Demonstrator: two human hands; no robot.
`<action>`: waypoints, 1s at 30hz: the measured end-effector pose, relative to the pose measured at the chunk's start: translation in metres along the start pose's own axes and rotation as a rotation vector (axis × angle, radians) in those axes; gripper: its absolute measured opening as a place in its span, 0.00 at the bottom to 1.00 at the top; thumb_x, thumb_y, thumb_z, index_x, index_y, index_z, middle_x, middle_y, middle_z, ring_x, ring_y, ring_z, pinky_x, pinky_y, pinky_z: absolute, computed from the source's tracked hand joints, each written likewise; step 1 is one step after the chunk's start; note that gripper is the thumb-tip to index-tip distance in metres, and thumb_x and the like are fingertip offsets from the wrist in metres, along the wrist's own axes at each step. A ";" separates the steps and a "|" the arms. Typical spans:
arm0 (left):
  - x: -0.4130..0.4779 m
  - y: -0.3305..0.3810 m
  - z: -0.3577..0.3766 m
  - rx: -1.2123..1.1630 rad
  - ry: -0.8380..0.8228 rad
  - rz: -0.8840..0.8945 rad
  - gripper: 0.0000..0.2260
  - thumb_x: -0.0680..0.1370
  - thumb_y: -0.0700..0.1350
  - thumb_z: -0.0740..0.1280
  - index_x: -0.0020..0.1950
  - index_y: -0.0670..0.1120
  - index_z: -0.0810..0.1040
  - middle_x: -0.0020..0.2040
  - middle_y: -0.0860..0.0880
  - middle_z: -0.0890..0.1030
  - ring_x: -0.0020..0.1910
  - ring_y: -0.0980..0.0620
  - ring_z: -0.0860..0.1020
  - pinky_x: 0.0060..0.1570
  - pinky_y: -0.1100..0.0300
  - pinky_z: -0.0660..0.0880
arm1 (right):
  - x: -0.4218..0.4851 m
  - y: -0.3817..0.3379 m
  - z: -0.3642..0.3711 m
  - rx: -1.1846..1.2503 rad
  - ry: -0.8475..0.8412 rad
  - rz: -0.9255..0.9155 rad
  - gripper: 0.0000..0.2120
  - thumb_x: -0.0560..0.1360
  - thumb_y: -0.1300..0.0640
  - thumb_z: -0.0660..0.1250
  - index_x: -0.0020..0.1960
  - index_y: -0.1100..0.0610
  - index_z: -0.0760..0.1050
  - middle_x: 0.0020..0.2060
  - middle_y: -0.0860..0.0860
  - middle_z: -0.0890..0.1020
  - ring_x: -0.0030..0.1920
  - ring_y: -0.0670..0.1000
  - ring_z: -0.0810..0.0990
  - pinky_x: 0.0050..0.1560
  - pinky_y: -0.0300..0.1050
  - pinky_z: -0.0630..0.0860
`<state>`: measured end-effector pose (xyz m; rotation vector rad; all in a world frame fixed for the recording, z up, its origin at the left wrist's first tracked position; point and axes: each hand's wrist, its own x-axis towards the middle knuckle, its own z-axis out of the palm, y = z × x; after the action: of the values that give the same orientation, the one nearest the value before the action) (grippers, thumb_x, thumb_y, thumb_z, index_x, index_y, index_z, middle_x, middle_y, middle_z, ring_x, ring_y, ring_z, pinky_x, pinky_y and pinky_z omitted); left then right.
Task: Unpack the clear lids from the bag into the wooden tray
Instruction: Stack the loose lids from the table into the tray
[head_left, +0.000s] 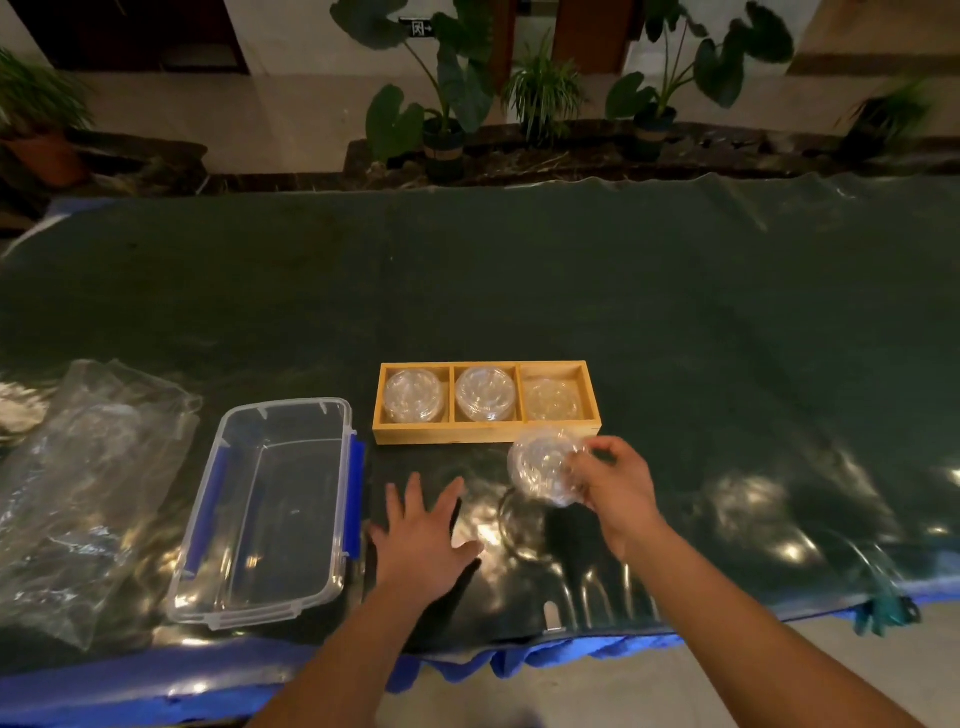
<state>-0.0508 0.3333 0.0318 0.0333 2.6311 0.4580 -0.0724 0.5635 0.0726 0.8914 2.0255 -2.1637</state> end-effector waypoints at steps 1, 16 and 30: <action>0.004 -0.003 -0.001 0.035 -0.041 -0.023 0.42 0.75 0.68 0.67 0.81 0.66 0.45 0.84 0.44 0.40 0.82 0.34 0.40 0.74 0.28 0.52 | 0.009 -0.009 0.000 -0.012 0.026 -0.022 0.12 0.70 0.65 0.72 0.52 0.58 0.78 0.43 0.56 0.84 0.40 0.52 0.83 0.36 0.45 0.83; 0.030 -0.008 0.009 0.077 -0.136 -0.128 0.45 0.72 0.62 0.74 0.80 0.68 0.50 0.84 0.44 0.40 0.81 0.31 0.41 0.73 0.24 0.52 | 0.146 -0.057 0.021 -0.408 0.115 -0.111 0.11 0.72 0.58 0.69 0.54 0.53 0.76 0.47 0.49 0.79 0.45 0.49 0.79 0.50 0.53 0.82; 0.034 -0.014 0.017 0.075 -0.107 -0.123 0.44 0.71 0.63 0.74 0.79 0.69 0.50 0.84 0.45 0.41 0.81 0.32 0.39 0.73 0.24 0.51 | 0.161 -0.043 0.033 -1.016 0.040 -0.227 0.15 0.77 0.51 0.64 0.64 0.50 0.74 0.44 0.48 0.76 0.60 0.54 0.74 0.44 0.46 0.71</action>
<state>-0.0733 0.3284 -0.0020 -0.0778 2.5263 0.3061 -0.2364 0.5947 0.0405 0.5432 2.8209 -0.8584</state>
